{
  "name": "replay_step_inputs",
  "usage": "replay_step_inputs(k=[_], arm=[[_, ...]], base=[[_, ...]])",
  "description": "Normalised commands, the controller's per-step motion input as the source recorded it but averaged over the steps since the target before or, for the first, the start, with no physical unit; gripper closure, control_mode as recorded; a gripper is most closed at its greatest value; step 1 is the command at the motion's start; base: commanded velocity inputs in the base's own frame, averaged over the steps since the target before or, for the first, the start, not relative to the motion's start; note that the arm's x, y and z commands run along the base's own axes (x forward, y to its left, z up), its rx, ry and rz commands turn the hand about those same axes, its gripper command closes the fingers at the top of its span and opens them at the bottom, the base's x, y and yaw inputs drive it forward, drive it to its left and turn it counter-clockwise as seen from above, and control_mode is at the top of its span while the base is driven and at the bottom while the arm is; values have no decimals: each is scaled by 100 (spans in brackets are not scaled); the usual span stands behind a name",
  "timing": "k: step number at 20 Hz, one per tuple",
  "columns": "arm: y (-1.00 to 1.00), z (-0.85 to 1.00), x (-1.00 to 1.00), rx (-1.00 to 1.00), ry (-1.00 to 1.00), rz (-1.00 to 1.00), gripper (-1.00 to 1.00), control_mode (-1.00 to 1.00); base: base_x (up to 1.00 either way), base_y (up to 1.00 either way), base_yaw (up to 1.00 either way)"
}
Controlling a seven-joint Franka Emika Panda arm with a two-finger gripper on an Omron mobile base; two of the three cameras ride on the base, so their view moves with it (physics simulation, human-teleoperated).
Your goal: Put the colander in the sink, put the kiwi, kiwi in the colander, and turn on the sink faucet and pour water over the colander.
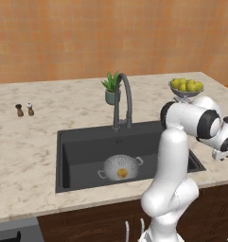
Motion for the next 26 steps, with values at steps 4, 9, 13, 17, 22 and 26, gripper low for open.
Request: replay_step_inputs(k=[4,9,13,17,22,26], arm=[[-42,-7,29,0,0,19,-100,-100],[-30,-9,24,0,2,18,-100,-100],[0,-30,0,1,12,17,100,-100],[28,-8,0,3,3,13,100,-100],[95,27,0,0,-6,2,100,-100],[100,56,0,0,-13,0,100,-100]], base=[[0,0,0],[0,0,0],[0,0,0],[0,0,0],[0,0,0],[0,0,0]])
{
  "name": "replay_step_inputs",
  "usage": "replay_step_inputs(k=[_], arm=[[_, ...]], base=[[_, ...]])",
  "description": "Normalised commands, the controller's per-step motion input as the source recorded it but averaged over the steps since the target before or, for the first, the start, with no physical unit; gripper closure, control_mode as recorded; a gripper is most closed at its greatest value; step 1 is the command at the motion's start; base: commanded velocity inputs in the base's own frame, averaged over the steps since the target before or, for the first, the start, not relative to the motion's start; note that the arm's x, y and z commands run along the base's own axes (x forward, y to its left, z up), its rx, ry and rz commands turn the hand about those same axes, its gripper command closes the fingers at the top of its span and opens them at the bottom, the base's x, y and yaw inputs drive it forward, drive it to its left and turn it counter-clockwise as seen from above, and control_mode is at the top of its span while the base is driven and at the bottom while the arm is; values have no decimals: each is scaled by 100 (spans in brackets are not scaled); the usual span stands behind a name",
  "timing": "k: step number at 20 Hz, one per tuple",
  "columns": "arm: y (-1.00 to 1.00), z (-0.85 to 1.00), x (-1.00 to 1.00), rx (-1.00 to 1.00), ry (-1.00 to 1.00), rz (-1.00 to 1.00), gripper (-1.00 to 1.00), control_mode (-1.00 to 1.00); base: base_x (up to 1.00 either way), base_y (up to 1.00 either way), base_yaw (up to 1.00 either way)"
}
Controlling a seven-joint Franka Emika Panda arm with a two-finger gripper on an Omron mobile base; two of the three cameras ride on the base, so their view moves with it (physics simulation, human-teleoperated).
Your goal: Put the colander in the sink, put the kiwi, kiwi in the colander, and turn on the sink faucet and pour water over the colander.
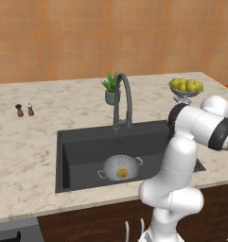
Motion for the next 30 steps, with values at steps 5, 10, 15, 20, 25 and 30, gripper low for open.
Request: replay_step_inputs(k=[5,10,15,20,25,30], arm=[[100,52,0,6,-2,0,100,-100],[100,21,2,12,0,0,100,-100],[100,10,13,13,2,0,100,-100],[100,1,28,14,6,0,100,-100],[100,-9,33,12,2,0,100,-100],[70,-49,41,10,0,0,100,-100]], base=[[0,0,0],[0,0,0],[0,0,0],[0,0,0],[0,0,0],[0,0,0]])
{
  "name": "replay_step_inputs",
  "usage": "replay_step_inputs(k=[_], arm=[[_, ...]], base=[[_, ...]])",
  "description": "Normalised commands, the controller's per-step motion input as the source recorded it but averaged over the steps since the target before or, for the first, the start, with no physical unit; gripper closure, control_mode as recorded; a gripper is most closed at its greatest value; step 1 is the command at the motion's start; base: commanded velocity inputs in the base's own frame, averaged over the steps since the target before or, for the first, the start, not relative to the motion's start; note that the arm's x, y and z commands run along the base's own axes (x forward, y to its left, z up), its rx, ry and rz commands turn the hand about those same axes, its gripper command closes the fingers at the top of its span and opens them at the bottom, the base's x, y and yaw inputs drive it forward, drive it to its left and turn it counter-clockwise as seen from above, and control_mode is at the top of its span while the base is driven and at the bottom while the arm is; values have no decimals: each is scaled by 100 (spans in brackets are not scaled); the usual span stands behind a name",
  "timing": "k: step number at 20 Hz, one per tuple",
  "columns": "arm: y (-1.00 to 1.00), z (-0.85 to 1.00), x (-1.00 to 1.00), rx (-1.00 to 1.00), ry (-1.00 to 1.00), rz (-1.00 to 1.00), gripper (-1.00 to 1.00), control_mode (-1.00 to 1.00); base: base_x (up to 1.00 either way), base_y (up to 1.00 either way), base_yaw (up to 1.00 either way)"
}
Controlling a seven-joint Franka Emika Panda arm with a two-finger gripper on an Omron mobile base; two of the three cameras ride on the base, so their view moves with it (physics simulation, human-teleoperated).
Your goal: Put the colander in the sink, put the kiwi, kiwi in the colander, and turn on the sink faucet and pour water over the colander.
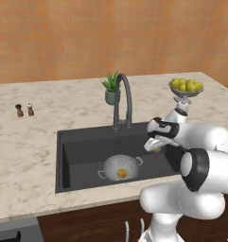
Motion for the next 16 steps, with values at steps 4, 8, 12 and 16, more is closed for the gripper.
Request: replay_step_inputs(k=[4,8,12,16], arm=[[55,-59,39,10,0,0,100,-100],[56,-43,32,10,0,0,100,-100],[54,-41,29,4,1,0,100,-100],[37,-41,21,0,1,0,100,-100]], base=[[0,0,0],[0,0,0],[0,0,0],[0,0,0]])
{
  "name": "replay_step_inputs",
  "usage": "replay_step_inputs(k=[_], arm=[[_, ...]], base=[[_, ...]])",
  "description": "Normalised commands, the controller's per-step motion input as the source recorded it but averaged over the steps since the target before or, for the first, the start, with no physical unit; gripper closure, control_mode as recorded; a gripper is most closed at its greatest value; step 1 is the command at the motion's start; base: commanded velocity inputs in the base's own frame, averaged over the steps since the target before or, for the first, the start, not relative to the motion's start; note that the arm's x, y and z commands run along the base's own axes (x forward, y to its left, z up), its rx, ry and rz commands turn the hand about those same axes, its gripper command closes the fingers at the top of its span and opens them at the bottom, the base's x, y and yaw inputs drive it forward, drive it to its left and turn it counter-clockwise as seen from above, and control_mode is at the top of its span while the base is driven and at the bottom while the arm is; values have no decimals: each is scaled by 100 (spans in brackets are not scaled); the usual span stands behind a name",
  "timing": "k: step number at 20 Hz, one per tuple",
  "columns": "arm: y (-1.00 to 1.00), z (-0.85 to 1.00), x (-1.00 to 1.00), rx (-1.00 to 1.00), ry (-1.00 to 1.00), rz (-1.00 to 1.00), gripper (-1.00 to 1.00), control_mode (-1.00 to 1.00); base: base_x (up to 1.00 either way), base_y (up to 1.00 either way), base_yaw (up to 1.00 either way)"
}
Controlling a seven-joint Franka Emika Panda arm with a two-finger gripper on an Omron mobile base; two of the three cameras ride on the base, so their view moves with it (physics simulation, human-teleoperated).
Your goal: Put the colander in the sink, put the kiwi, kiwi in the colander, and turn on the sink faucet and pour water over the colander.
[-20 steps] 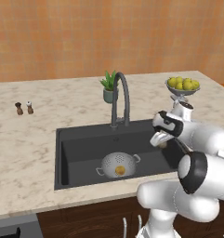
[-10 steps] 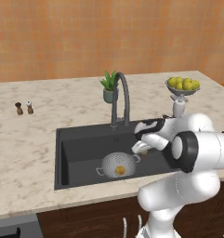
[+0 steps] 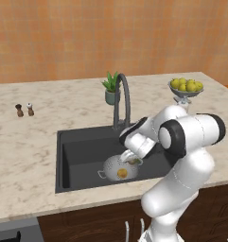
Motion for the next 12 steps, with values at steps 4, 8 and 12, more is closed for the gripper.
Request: replay_step_inputs(k=[4,8,12], arm=[[16,-35,11,0,0,0,100,-100],[0,-21,0,0,0,0,-100,-100],[-4,-4,0,0,0,1,-100,-100]], base=[[0,0,0],[0,0,0],[0,0,0]])
